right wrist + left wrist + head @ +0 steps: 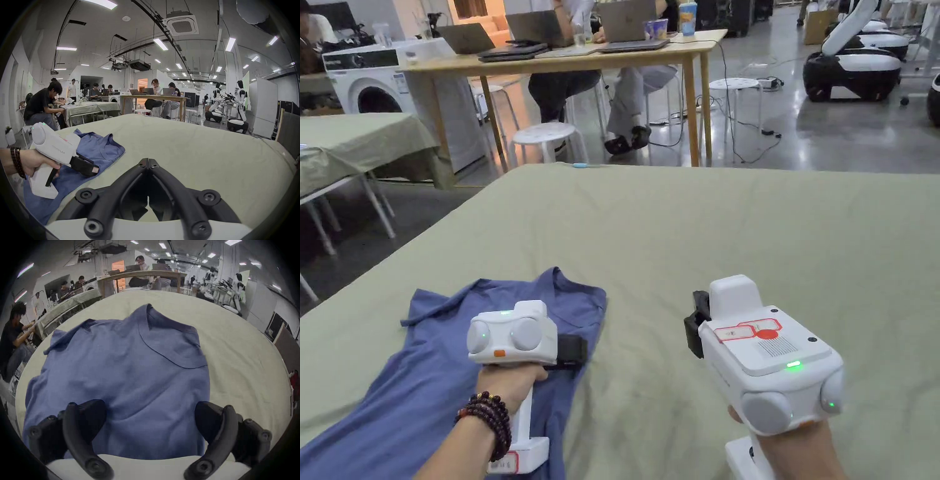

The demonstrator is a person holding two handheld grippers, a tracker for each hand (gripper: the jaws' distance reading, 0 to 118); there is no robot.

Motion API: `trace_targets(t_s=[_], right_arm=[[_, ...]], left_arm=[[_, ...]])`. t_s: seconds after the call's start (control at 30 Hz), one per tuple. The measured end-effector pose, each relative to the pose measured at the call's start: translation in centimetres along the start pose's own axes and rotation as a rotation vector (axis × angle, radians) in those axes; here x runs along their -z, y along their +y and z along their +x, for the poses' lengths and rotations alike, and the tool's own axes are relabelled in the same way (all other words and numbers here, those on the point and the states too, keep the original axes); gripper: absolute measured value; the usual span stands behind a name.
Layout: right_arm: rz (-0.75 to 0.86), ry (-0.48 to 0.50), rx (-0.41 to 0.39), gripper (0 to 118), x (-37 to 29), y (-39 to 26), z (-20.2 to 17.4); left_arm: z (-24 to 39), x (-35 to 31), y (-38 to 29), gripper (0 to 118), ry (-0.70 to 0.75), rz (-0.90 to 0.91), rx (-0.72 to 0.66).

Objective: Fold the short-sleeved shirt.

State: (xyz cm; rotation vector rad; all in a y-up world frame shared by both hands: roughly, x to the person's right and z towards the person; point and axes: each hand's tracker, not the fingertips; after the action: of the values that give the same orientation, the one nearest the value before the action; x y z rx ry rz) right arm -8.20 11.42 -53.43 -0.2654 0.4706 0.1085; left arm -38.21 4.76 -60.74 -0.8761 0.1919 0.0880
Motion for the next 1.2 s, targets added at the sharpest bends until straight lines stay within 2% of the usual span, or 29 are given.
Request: trace_targets(t_s=[0.03, 0.07, 0.13, 0.17, 0.2, 0.23, 0.27, 0.33, 0.47, 0.53, 0.6, 0.67, 0.77, 0.97, 1.2], right_arm=[[-0.003, 0.002, 0.001, 0, 0.5, -0.7, 0.0], [-0.005, 0.004, 0.005, 0, 0.6, -0.9, 0.0], [-0.008, 0.005, 0.016, 0, 0.5, -1.0, -0.1], [-0.009, 0.005, 0.021, 0, 0.4, -0.8, -0.1], [-0.007, 0.005, 0.029, 0, 0.4, -0.7, -0.2], [-0.006, 0.003, 0.037, 0, 0.3, -0.6, -0.2], [-0.008, 0.004, 0.04, 0, 0.2, -0.6, -0.3], [-0.007, 0.008, 0.036, 0, 0.0, -0.5, -0.4], [-0.006, -0.005, 0.027, 0, -1.0, -0.1, 0.4], [-0.008, -0.027, 0.066, 0, -2.1, 0.0, 1.6], [-0.002, -0.06, 0.066, 0, -3.4, 0.0, 3.0], [0.003, -0.112, 0.054, 0, -5.1, 0.0, 4.6], [0.011, -0.187, 0.064, 0, -7.8, -0.3, 8.1], [0.012, -0.387, 0.087, 0, -15.8, -0.2, 16.3], [0.009, -0.63, 0.144, 0, -26.6, -1.5, 25.5]], left_arm=[[0.2, -0.1, -0.1, 110, 0.007, -0.002, 0.003], [0.3, -0.3, 0.0, 103, 0.011, -0.009, 0.016], [0.4, -1.2, 0.3, 78, 0.032, -0.013, 0.046], [0.2, -1.6, 0.5, 54, 0.045, -0.009, 0.049], [0.0, -2.0, 0.6, 24, 0.076, 0.003, 0.058], [-0.5, -2.3, 0.7, 3, 0.105, 0.011, 0.062], [-0.8, -2.6, 0.5, 3, 0.114, 0.016, 0.06], [-1.4, -3.4, 0.2, 3, 0.042, 0.061, 0.029], [0.0, -5.4, 0.3, 3, 0.091, 0.161, 0.177], [0.8, -7.2, 1.4, 3, 0.057, 0.166, 0.143], [2.2, -9.4, 2.7, 3, -0.001, 0.227, 0.109], [4.4, -11.2, 3.6, 3, -0.042, 0.27, 0.17], [10.2, -13.9, 4.0, 3, -0.112, 0.315, 0.274], [25.7, -18.2, 2.3, 3, -0.336, 0.379, 0.427], [44.7, -23.5, -2.1, 3, -0.717, 0.363, 0.543]])
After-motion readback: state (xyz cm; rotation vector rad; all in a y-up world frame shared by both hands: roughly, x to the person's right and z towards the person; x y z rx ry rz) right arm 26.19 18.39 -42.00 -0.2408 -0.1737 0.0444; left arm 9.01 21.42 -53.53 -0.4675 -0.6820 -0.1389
